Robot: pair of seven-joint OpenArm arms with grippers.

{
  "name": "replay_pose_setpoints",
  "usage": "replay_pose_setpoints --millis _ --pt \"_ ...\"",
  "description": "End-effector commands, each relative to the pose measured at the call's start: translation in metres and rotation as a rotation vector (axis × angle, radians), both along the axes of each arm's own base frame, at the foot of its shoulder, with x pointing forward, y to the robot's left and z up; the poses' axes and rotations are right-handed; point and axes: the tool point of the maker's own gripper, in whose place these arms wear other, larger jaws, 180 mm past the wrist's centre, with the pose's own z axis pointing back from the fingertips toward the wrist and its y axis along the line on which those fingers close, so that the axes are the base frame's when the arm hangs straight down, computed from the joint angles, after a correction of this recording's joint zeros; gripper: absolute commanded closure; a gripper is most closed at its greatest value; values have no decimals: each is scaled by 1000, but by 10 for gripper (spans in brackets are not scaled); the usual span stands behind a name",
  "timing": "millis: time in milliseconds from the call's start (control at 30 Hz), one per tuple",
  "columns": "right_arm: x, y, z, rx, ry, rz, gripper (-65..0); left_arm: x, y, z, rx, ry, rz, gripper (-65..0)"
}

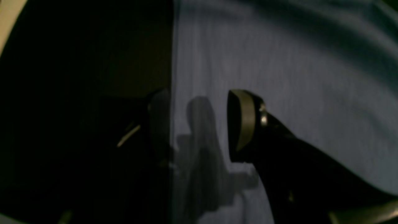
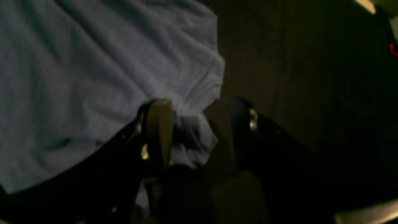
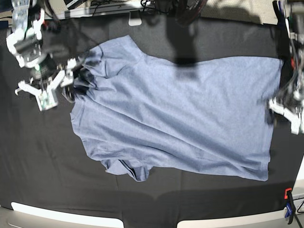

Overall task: Layout the t-shirt on the table in an organized manner, then fold the t-shirt properly
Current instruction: 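Grasp the folded-under sleeve with the right gripper and pull it outward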

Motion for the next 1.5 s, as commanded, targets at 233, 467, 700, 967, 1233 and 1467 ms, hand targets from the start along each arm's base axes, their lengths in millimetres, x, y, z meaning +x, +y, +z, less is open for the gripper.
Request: replay_pose_setpoints --millis 233,467,700,967,1233,1467 --pt "60 -15 -4 161 -39 -86 -284 -31 -26 1 -12 -23 -49 -277" --pt "128 -10 -26 190 36 -85 -284 -38 -48 -10 -57 -12 -49 -277" --pt "194 -22 -49 179 217 -136 -344 -38 -50 -11 -63 -12 -49 -277" --pt "230 -23 -60 244 304 -137 -345 -37 -50 -11 -63 -16 -48 -277" --pt "234 1 -92 213 384 -176 -345 -37 -50 -10 -63 -19 -48 -277" --pt "234 7 -100 209 384 -206 -248 -37 -50 -10 -63 -20 -47 -277"
